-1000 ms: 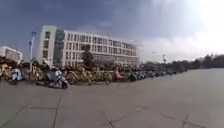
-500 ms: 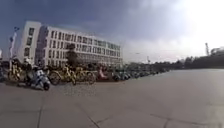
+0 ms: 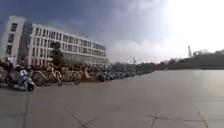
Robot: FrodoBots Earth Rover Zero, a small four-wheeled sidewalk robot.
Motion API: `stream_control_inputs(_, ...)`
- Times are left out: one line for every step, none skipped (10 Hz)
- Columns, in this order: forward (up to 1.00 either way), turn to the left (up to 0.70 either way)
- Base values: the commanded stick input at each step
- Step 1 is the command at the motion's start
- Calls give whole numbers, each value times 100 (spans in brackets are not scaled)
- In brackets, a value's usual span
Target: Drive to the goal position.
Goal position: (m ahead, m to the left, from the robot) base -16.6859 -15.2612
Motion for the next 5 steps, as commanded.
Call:
stream_control_inputs(0, -70)
stream_control_inputs(0, -70)
stream_control_inputs(0, -70)
stream_control_inputs(0, -70)
stream_control_inputs(0, -70)
